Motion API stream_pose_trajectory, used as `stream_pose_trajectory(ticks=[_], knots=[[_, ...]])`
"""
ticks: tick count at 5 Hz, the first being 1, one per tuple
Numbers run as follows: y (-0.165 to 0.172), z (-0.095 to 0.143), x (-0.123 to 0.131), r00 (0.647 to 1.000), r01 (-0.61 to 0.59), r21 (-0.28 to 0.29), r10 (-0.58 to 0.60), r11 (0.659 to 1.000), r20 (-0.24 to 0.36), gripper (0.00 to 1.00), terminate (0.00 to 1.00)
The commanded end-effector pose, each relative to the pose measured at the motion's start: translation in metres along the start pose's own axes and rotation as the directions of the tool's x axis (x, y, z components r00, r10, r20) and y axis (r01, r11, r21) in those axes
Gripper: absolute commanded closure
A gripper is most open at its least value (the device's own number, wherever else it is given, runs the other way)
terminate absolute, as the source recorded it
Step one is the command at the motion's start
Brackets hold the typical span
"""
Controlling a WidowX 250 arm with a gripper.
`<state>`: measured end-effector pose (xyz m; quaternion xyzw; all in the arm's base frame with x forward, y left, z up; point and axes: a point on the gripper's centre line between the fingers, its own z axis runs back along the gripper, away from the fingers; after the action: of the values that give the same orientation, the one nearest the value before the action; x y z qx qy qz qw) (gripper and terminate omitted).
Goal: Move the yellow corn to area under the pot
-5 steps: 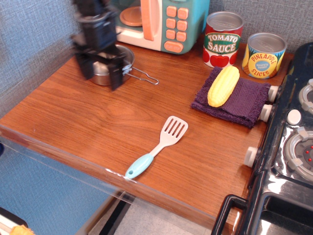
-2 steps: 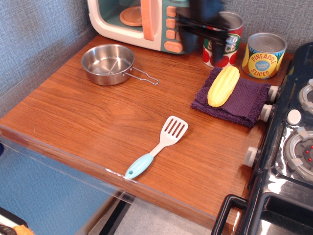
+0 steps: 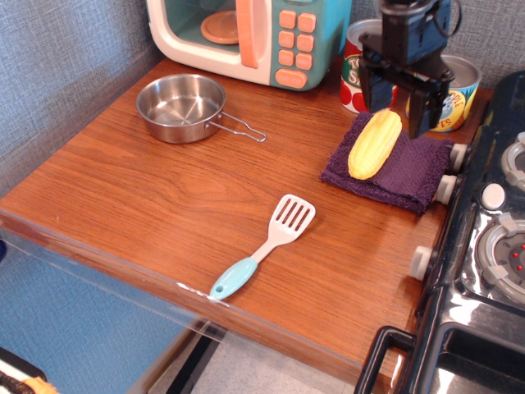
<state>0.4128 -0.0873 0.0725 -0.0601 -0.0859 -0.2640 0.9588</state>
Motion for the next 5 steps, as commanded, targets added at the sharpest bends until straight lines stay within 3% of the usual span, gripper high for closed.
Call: stream_pose_trajectory(ticks=[1,2,3,5], knots=[[0.016,-0.036,-0.032,0.994,-0.062,0.048,0.066,0.997,-0.090,0.00,0.00],[0.018,-0.046,-0.043,0.989,-0.073,0.051,0.079,0.996,-0.123,0.00,0.00],[0.011,-0.034,-0.045,0.995,-0.057,0.038,0.060,0.998,-0.085,1.00,0.00],[0.005,0.000,-0.047,0.998,-0.057,0.007,0.058,0.998,-0.004,1.00,0.00]])
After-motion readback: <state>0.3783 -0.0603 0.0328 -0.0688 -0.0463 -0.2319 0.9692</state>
